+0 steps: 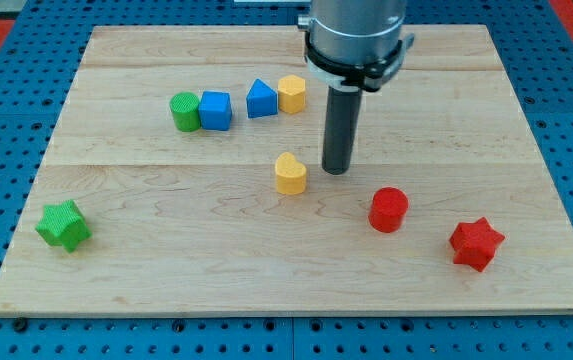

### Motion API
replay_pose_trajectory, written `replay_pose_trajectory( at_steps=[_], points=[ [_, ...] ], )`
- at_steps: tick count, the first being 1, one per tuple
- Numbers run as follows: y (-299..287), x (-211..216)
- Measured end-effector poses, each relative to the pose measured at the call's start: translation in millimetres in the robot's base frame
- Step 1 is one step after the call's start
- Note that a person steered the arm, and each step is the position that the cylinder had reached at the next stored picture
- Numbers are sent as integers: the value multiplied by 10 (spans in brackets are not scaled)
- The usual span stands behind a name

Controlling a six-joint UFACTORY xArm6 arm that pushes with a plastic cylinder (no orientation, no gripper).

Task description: Place the yellow heart below the blue cube

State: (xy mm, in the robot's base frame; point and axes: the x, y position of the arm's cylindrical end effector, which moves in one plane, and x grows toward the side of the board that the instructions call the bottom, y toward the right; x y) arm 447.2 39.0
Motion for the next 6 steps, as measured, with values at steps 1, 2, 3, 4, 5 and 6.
replay_pose_trajectory(
  at_steps=[1,2,3,4,5,6],
  points=[
    [-658,19],
    [-734,138],
    [-226,198],
    [-274,515],
    [-745,549],
    [-751,323]
  ],
)
